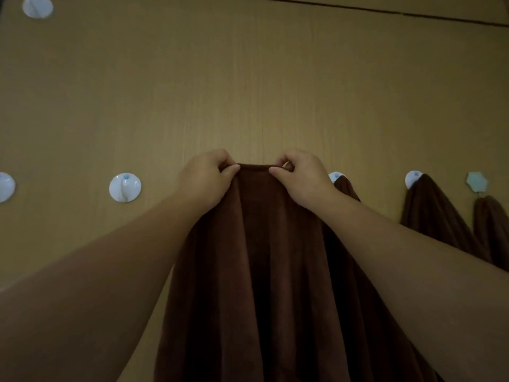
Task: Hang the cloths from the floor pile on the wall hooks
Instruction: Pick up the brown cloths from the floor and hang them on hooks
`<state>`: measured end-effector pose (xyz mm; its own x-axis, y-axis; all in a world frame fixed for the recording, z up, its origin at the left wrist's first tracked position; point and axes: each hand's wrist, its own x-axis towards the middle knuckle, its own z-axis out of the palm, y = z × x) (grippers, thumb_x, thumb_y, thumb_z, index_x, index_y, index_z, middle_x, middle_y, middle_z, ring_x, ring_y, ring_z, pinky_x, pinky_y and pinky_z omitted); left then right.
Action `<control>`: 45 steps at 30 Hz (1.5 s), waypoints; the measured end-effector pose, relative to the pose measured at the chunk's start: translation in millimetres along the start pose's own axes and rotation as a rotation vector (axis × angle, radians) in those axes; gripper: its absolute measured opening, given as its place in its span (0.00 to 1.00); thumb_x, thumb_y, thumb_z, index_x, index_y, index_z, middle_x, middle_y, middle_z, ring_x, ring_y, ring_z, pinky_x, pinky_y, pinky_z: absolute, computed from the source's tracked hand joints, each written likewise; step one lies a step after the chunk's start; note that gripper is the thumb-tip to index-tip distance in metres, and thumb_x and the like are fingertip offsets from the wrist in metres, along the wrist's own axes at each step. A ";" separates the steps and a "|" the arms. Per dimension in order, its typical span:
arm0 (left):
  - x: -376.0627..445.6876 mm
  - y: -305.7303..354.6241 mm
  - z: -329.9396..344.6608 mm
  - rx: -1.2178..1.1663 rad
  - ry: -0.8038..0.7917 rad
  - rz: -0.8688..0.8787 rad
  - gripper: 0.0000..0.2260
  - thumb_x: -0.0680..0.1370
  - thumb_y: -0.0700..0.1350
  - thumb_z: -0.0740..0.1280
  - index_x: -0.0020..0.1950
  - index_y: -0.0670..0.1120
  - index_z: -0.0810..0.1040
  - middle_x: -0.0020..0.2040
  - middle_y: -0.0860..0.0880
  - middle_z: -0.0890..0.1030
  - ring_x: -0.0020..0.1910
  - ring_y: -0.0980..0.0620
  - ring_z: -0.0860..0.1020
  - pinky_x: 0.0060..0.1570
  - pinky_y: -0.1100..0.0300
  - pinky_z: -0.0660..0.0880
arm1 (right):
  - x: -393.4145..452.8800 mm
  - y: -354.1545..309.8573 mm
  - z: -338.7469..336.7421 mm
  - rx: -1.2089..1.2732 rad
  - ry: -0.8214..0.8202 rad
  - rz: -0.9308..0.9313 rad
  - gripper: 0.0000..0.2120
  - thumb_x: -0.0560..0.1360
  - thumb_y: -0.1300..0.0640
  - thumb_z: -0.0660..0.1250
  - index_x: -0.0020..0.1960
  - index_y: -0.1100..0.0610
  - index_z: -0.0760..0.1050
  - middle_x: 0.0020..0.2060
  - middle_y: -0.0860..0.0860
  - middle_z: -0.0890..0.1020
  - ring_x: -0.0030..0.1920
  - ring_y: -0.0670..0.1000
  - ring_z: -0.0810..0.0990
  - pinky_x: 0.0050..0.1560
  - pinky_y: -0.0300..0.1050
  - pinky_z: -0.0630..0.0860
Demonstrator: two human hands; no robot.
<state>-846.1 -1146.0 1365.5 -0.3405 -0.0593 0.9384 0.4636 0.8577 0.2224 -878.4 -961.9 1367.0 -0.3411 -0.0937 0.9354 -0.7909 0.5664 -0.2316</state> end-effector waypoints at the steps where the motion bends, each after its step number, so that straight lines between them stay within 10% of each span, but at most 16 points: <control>1: 1.2 -0.9 3.0 0.011 0.009 -0.019 0.05 0.78 0.51 0.64 0.43 0.53 0.77 0.39 0.57 0.77 0.41 0.56 0.75 0.41 0.60 0.68 | 1.9 2.1 1.7 -0.002 -0.003 0.001 0.04 0.75 0.54 0.68 0.43 0.53 0.76 0.34 0.45 0.74 0.36 0.45 0.73 0.39 0.41 0.73; 25: -46.3 -16.2 12.6 -0.129 -0.148 -0.136 0.07 0.77 0.44 0.67 0.43 0.46 0.82 0.38 0.51 0.82 0.38 0.56 0.79 0.38 0.64 0.74 | -54.2 18.3 38.5 0.094 -0.133 0.066 0.10 0.78 0.59 0.62 0.54 0.54 0.81 0.44 0.47 0.83 0.45 0.44 0.80 0.47 0.40 0.77; 34: -84.6 -32.4 -3.0 -0.076 -0.329 -0.094 0.07 0.76 0.40 0.66 0.42 0.41 0.82 0.39 0.44 0.83 0.40 0.47 0.80 0.41 0.54 0.75 | -92.4 8.4 17.0 -0.355 -0.485 0.126 0.14 0.77 0.63 0.60 0.56 0.55 0.81 0.45 0.54 0.84 0.46 0.53 0.81 0.51 0.51 0.78; 45: -152.3 -27.4 -29.7 -0.120 -0.401 -0.022 0.05 0.76 0.44 0.65 0.44 0.53 0.79 0.40 0.55 0.79 0.40 0.53 0.78 0.40 0.60 0.69 | -184.3 -36.0 -49.6 -0.525 -0.512 0.261 0.12 0.78 0.56 0.61 0.50 0.58 0.82 0.46 0.52 0.83 0.49 0.52 0.80 0.50 0.47 0.76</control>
<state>-782.7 -1175.7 1224.3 -0.6323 0.1468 0.7606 0.5362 0.7916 0.2930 -761.9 -924.4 1216.2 -0.7762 -0.1982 0.5985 -0.3519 0.9238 -0.1505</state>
